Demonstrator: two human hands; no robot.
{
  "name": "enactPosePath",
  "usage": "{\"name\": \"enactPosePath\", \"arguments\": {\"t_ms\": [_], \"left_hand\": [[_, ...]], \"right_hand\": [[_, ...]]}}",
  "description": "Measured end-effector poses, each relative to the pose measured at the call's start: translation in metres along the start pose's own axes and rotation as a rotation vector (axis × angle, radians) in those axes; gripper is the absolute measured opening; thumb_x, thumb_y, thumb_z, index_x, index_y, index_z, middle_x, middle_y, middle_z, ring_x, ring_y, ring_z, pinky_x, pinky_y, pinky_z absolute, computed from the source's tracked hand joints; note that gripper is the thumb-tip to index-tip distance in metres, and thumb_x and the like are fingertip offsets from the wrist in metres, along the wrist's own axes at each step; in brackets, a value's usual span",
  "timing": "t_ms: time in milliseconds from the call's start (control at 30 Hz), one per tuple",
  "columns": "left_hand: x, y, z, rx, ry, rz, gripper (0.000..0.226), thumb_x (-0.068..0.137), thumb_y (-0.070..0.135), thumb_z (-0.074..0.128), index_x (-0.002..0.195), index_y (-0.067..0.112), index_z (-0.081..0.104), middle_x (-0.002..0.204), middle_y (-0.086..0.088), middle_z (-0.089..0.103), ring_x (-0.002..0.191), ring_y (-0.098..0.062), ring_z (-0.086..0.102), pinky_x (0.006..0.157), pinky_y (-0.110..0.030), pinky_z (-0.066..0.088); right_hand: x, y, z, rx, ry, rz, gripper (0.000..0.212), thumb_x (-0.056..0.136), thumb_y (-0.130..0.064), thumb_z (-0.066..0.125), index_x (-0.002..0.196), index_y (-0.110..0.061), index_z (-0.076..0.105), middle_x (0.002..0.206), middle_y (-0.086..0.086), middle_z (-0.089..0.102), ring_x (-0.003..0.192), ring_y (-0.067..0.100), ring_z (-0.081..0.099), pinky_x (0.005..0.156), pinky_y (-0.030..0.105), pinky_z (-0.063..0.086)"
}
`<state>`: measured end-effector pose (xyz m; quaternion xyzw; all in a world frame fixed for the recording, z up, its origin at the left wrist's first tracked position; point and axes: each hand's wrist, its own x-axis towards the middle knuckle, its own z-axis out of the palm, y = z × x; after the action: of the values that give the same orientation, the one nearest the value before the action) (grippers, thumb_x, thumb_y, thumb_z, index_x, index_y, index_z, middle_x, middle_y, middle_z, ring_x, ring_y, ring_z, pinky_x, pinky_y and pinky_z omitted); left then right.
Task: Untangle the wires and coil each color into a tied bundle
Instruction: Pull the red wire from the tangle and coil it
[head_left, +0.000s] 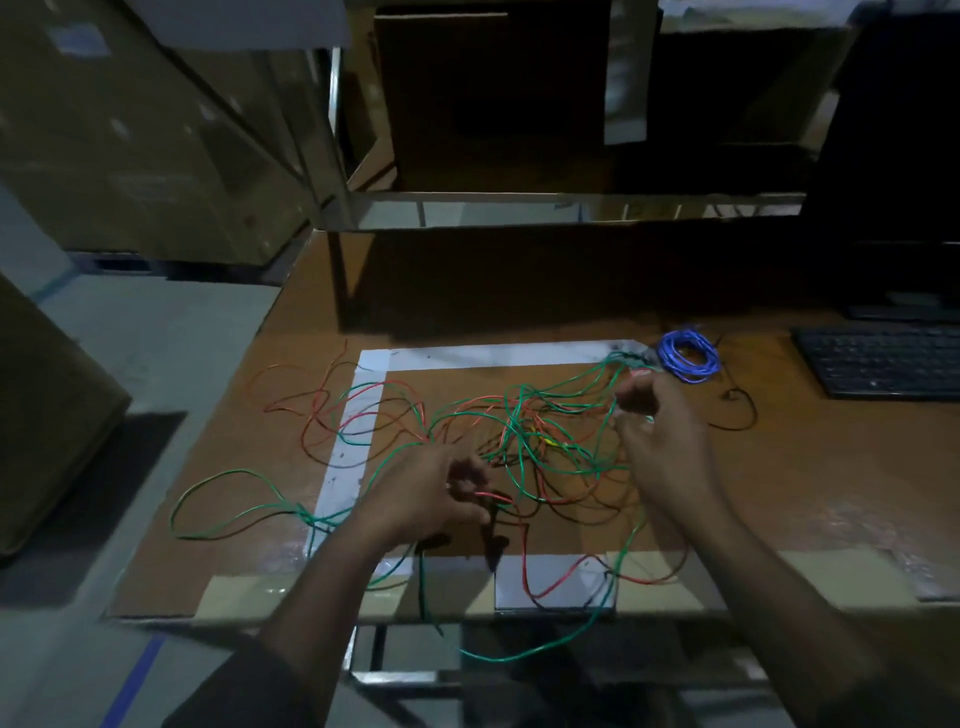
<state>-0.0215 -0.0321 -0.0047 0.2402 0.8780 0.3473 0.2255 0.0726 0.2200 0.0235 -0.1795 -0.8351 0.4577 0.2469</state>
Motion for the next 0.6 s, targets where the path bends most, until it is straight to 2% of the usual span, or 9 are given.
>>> {"name": "enactPosePath", "arguments": {"t_ms": [67, 133, 200, 267, 367, 467, 600], "left_hand": [[0.001, 0.001, 0.001, 0.185, 0.075, 0.039, 0.023, 0.079, 0.024, 0.088, 0.098, 0.03, 0.077, 0.091, 0.014, 0.077, 0.085, 0.001, 0.07, 0.076, -0.022, 0.054], [0.001, 0.006, 0.001, 0.174, 0.126, 0.097, 0.011, 0.086, 0.028, 0.083, 0.095, 0.031, 0.079, 0.09, 0.016, 0.077, 0.085, 0.002, 0.07, 0.077, -0.025, 0.055], [0.001, 0.016, -0.004, -0.045, 0.13, 0.157, 0.005, 0.09, 0.024, 0.079, 0.094, 0.027, 0.08, 0.09, 0.014, 0.078, 0.086, -0.001, 0.07, 0.079, -0.027, 0.056], [-0.001, 0.03, -0.011, -0.268, 0.115, 0.228, 0.007, 0.093, 0.019, 0.076, 0.093, 0.024, 0.08, 0.092, 0.009, 0.079, 0.088, -0.005, 0.072, 0.083, -0.027, 0.057], [0.0, 0.049, -0.02, -0.489, 0.138, 0.31, 0.011, 0.098, 0.021, 0.068, 0.094, 0.02, 0.079, 0.083, 0.003, 0.075, 0.076, -0.012, 0.067, 0.074, -0.028, 0.054], [0.002, 0.064, -0.028, -0.613, 0.202, 0.336, 0.015, 0.102, 0.022, 0.063, 0.098, 0.019, 0.078, 0.078, 0.005, 0.068, 0.067, -0.011, 0.058, 0.064, -0.024, 0.048], [0.008, 0.071, -0.038, -0.716, 0.192, 0.331, 0.018, 0.104, 0.014, 0.059, 0.111, 0.018, 0.075, 0.085, 0.005, 0.072, 0.073, -0.008, 0.063, 0.071, -0.022, 0.052]], "right_hand": [[-0.007, -0.004, 0.002, -0.035, -0.035, 0.007, 0.025, 0.09, -0.001, 0.064, 0.103, -0.022, 0.058, 0.097, -0.011, 0.062, 0.093, 0.008, 0.06, 0.085, 0.037, 0.052], [-0.015, -0.007, 0.003, -0.147, 0.0, -0.013, 0.024, 0.088, -0.005, 0.067, 0.107, -0.018, 0.058, 0.103, -0.001, 0.058, 0.098, 0.019, 0.058, 0.084, 0.039, 0.05], [-0.023, -0.013, 0.002, -0.363, 0.118, -0.075, 0.03, 0.083, -0.009, 0.072, 0.108, -0.015, 0.058, 0.109, 0.007, 0.05, 0.104, 0.029, 0.049, 0.089, 0.042, 0.043], [-0.03, -0.024, 0.003, -0.599, 0.203, -0.143, 0.033, 0.079, -0.017, 0.074, 0.108, -0.013, 0.06, 0.111, 0.013, 0.048, 0.105, 0.033, 0.045, 0.09, 0.045, 0.043], [-0.031, -0.033, 0.007, -0.792, 0.081, -0.172, 0.035, 0.082, -0.028, 0.071, 0.113, -0.014, 0.062, 0.123, 0.017, 0.051, 0.114, 0.035, 0.045, 0.095, 0.047, 0.047], [-0.027, -0.035, 0.01, -0.822, -0.101, -0.108, 0.042, 0.091, -0.037, 0.065, 0.127, -0.016, 0.058, 0.133, 0.017, 0.052, 0.122, 0.035, 0.046, 0.096, 0.046, 0.05], [-0.026, -0.038, 0.007, -0.849, -0.056, -0.091, 0.039, 0.097, -0.034, 0.059, 0.131, -0.015, 0.058, 0.156, 0.02, 0.036, 0.141, 0.037, 0.037, 0.11, 0.049, 0.043]]}}
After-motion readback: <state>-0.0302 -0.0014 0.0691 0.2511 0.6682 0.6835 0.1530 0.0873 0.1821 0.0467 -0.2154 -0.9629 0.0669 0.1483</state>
